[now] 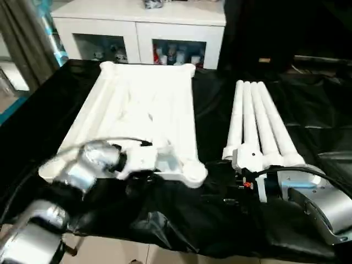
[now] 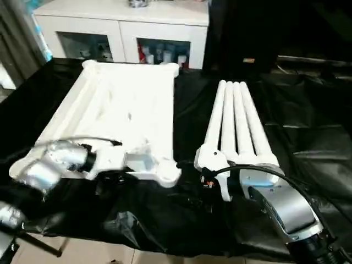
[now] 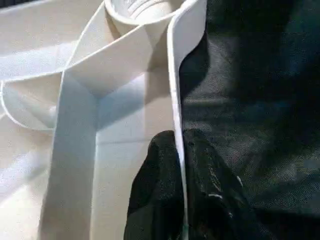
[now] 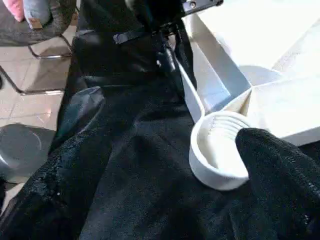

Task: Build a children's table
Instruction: Move table base

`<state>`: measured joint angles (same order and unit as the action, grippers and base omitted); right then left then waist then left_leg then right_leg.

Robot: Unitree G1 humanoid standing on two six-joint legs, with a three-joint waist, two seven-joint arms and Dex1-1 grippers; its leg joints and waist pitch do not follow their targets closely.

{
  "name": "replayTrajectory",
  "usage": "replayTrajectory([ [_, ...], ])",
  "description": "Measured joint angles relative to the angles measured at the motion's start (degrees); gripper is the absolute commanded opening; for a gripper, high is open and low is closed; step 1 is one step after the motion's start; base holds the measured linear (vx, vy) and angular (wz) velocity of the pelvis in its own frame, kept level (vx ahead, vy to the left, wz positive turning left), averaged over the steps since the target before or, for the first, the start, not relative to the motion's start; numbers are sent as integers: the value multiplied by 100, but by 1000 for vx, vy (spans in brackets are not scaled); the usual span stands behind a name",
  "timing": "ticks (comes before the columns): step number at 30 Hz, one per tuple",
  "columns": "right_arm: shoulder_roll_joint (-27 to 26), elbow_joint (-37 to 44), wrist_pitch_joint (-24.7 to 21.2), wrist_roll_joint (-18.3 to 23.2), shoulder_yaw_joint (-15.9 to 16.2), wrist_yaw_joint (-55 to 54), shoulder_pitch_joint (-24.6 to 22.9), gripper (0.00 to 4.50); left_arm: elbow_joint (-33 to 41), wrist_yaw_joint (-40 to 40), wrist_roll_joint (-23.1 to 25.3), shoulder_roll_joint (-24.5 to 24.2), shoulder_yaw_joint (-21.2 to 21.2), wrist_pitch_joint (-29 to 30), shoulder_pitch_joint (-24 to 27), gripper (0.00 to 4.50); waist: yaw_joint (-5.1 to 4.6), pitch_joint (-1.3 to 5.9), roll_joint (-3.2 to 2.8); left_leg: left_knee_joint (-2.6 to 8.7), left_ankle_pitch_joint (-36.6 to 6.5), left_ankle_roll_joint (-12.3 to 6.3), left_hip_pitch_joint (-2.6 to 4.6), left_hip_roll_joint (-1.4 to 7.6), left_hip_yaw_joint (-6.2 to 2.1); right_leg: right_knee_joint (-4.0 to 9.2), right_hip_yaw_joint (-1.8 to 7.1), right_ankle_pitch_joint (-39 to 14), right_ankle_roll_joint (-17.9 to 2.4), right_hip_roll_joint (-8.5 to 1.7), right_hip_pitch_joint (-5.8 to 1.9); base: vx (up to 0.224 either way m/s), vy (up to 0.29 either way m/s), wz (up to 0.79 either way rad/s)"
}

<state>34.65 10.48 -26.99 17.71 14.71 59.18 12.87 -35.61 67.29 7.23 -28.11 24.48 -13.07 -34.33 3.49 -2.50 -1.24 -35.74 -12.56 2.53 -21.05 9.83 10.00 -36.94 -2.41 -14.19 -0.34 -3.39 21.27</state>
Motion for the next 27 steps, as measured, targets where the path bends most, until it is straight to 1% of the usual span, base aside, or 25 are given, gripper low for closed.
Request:
replayTrajectory([
  [4, -23, -1, 5, -15, 60, 1, 0, 446, 158, -159, 143, -4, 4, -34, 56, 5, 6, 0, 0, 0, 3, -5, -9, 0, 4, 5, 3, 0, 0, 0, 7, 0, 0, 0],
  [9, -23, -27, 15, -32, 60, -6, 1, 446, 319, -301, 179, -29, 3, -34, 149, 5, 5, -1, 1, 2, 6, -10, -19, 0, 4, 4, 2, 0, 0, 0, 19, 0, 0, 0],
  [14, -32, -49, 32, -60, 66, -30, 1, 446, 488, -506, 405, -74, 13, -6, 189, 5, 0, -1, 1, 1, 7, -12, -33, 0, 4, 1, 2, 0, 0, 0, 35, 0, 0, 0],
  [17, -42, -49, 32, -60, 72, -50, 1, 446, 605, -591, 414, -87, -4, 269, 200, 5, -7, -2, -1, 1, 7, -12, -38, 0, 4, 0, 3, 0, 0, 0, 43, 0, 0, 0],
  [20, -46, -49, 34, -61, 71, -64, 1, 446, 973, -596, 369, -86, -89, 707, 344, 5, -33, -5, -6, 2, 14, -23, -56, 0, 5, 0, 3, 0, 0, 0, 60, 0, 0, 0],
  [24, -47, -49, 36, -63, 71, -112, 1, 446, 1279, -597, 387, -109, -102, 940, 467, 5, -11, -8, -11, 1, 16, -27, -84, 3, 5, 0, -4, -1, -1, 1, 79, 0, 0, 0],
  [27, -51, -49, 49, -66, 71, -132, 1, 446, 1417, -612, 427, -104, -99, 1166, 487, 5, -13, -9, -12, 0, 16, -28, -88, 3, 5, 1, -5, -1, -1, 1, 81, 0, 0, 0],
])
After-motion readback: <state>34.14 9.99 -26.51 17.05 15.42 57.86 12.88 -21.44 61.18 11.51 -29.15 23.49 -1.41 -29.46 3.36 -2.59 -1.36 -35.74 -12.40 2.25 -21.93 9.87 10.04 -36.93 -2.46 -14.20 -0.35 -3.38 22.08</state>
